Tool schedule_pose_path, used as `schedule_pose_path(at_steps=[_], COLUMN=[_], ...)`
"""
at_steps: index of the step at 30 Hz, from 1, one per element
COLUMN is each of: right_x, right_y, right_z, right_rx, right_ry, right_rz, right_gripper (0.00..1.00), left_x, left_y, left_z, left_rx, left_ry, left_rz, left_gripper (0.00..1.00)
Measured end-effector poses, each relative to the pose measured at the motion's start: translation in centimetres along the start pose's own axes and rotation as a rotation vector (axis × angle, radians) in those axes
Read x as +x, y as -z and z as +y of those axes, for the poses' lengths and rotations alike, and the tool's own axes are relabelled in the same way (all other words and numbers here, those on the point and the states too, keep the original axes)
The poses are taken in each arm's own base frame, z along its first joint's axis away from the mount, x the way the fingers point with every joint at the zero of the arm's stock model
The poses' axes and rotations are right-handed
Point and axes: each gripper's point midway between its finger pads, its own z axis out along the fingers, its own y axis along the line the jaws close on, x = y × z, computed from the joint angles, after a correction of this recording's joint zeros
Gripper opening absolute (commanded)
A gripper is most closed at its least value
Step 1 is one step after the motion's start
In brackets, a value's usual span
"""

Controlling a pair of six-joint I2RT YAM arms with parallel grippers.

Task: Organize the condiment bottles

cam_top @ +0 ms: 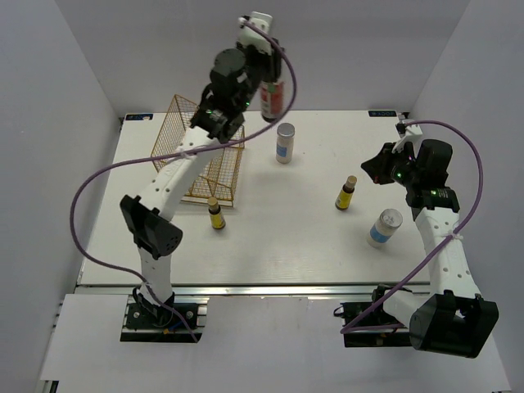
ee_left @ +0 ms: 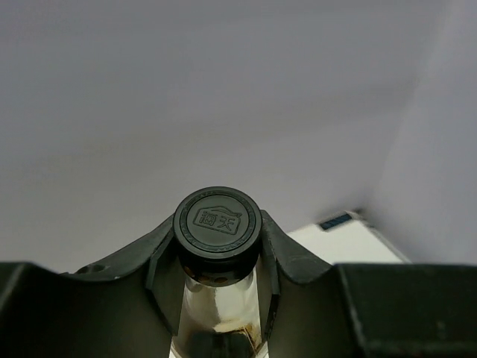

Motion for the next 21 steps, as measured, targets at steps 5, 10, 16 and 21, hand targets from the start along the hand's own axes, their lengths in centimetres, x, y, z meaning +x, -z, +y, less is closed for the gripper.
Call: schedule_pose_path(at_steps=[5, 10, 16, 21], right_x=[-0.1, -0.1, 0.0, 0.0], right_y=[0.0, 0.0, 0.0, -0.1], right_z=[0.2, 0.3, 0.4, 0.4], right_rx=[-0.012, -0.016, -0.023, -0.026], right_ry=[-0.001, -0.001, -0.003, -0.005], right_rz=[-0.002, -0.002, -0.001, 0.002], right_gripper=[0.04, 0.04, 0.04, 0.03], left_x=[-3.2, -4.7, -5.2, -3.6], left_y=[3.5, 8.5, 12.1, 13.1], left_z=[7.9, 13.2, 17.7, 20.8], left_rx=[-0.203, -0.364, -0.526, -0.607], left_ry=[-0.057, -0.076, -0.107, -0.129], left_rz=[0.011, 0.035, 0.055, 0.102], left_gripper=[0.0, 0.0, 0.0, 0.0])
